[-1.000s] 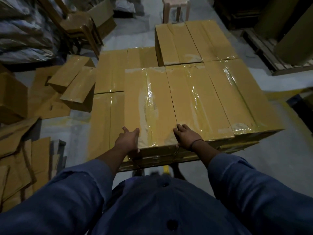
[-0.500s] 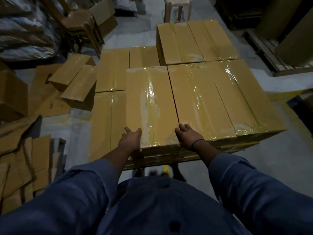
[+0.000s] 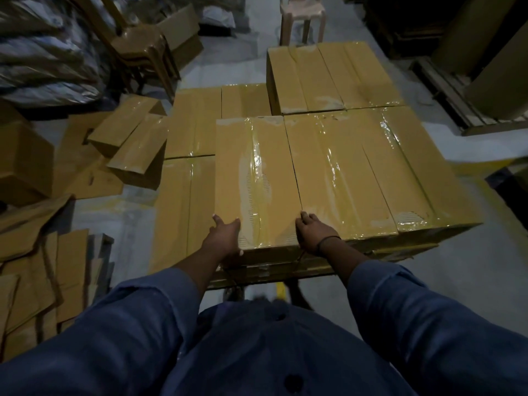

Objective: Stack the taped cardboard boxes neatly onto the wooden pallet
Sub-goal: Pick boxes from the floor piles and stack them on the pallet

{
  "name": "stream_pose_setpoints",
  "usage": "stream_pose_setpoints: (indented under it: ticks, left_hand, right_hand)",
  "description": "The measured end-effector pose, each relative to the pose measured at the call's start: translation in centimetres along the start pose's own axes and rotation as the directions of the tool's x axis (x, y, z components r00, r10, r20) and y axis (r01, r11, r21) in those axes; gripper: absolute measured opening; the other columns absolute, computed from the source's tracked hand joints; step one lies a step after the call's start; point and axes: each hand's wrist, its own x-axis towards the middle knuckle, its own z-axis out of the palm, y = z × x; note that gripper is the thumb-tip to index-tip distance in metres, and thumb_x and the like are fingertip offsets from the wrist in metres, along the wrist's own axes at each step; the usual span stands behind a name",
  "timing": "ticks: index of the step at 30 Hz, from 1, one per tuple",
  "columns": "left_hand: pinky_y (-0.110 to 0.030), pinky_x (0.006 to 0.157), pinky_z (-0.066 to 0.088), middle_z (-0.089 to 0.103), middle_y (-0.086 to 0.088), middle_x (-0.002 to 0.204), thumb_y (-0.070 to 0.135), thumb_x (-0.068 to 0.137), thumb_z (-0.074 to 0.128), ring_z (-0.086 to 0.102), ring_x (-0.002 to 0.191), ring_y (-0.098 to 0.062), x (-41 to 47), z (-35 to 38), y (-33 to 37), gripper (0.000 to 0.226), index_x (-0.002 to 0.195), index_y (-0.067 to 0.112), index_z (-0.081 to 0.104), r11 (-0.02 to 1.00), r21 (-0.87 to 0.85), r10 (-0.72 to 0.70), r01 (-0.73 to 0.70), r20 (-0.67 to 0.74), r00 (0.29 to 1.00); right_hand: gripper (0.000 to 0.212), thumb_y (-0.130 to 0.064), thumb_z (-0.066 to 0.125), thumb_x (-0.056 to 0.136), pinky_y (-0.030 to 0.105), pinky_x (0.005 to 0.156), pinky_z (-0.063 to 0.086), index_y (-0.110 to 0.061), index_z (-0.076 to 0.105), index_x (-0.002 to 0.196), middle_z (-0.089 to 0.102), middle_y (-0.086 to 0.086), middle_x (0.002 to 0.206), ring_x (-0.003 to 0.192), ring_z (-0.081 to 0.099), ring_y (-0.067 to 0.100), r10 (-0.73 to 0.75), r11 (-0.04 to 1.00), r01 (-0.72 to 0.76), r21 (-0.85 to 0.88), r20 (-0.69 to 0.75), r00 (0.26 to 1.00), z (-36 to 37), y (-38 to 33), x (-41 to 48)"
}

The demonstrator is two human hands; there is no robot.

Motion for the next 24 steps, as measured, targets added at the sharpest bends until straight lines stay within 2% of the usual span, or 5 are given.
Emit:
stream_pose_setpoints:
  ticks: [7, 10, 13, 18, 24]
  left_hand:
    - [-0.059, 0.113, 0.043, -0.023, -0.036, 0.160, 0.038, 0.080, 0.087, 0.037, 0.139, -0.057, -0.2, 0.0, 0.0, 0.095, 0.154, 0.028, 0.029, 1.000, -0.027, -0.003, 0.003, 0.014, 1.000]
    - [-0.056, 0.114, 0.042, -0.023, -0.033, 0.162, 0.036, 0.081, 0.086, 0.038, 0.140, -0.054, -0.7, -0.1, -0.3, 0.096, 0.157, 0.028, 0.027, 0.999, -0.042, -0.017, 0.018, 0.024, 1.000]
    - [-0.049, 0.115, 0.043, -0.019, -0.030, 0.165, 0.030, 0.082, 0.086, 0.044, 0.138, -0.050, -1.2, -0.1, -0.2, 0.089, 0.155, 0.025, 0.035, 0.995, -0.097, -0.026, 0.026, -0.006, 1.000]
    - [-0.049, 0.110, 0.048, -0.011, -0.031, 0.166, 0.024, 0.079, 0.089, 0.048, 0.135, -0.050, -1.7, 0.0, -0.4, 0.091, 0.154, 0.029, 0.038, 0.989, -0.141, -0.061, 0.055, -0.036, 0.997]
    - [-0.047, 0.105, 0.052, 0.015, -0.032, 0.161, 0.024, 0.076, 0.090, 0.055, 0.127, -0.047, -2.0, 0.4, -0.4, 0.092, 0.153, 0.038, 0.040, 0.987, -0.144, -0.077, 0.064, -0.086, 0.993]
  right_hand:
    - [0.064, -0.015, 0.059, 0.097, 0.049, 0.113, 0.043, -0.010, 0.029, 0.154, 0.009, 0.011, 0.168, 0.151, 0.016, 0.032, -0.009, 1.000, 0.009, -0.014, -0.008, 1.000, 0.2, 0.2, 0.4]
    - [0.070, -0.015, 0.063, 0.095, 0.049, 0.113, 0.042, -0.012, 0.027, 0.155, 0.008, 0.011, 0.168, 0.152, 0.015, 0.032, -0.012, 1.000, 0.012, -0.006, -0.010, 1.000, 0.3, 0.2, 0.4]
    - [0.073, -0.015, 0.064, 0.094, 0.049, 0.114, 0.041, -0.013, 0.024, 0.156, 0.009, 0.011, 0.168, 0.152, 0.014, 0.033, -0.011, 1.000, 0.011, 0.017, -0.018, 1.000, 0.5, 0.2, 0.4]
    - [0.082, -0.018, 0.074, 0.087, 0.050, 0.113, 0.043, -0.017, 0.025, 0.154, 0.010, 0.011, 0.166, 0.151, 0.015, 0.033, -0.022, 0.998, 0.023, 0.050, -0.025, 0.999, 1.0, 0.5, 0.5]
    - [0.058, -0.010, 0.057, 0.097, 0.049, 0.108, 0.046, -0.017, 0.032, 0.149, 0.017, 0.011, 0.165, 0.149, 0.021, 0.031, -0.038, 0.999, 0.040, 0.031, -0.070, 0.997, 1.2, 1.2, 0.5]
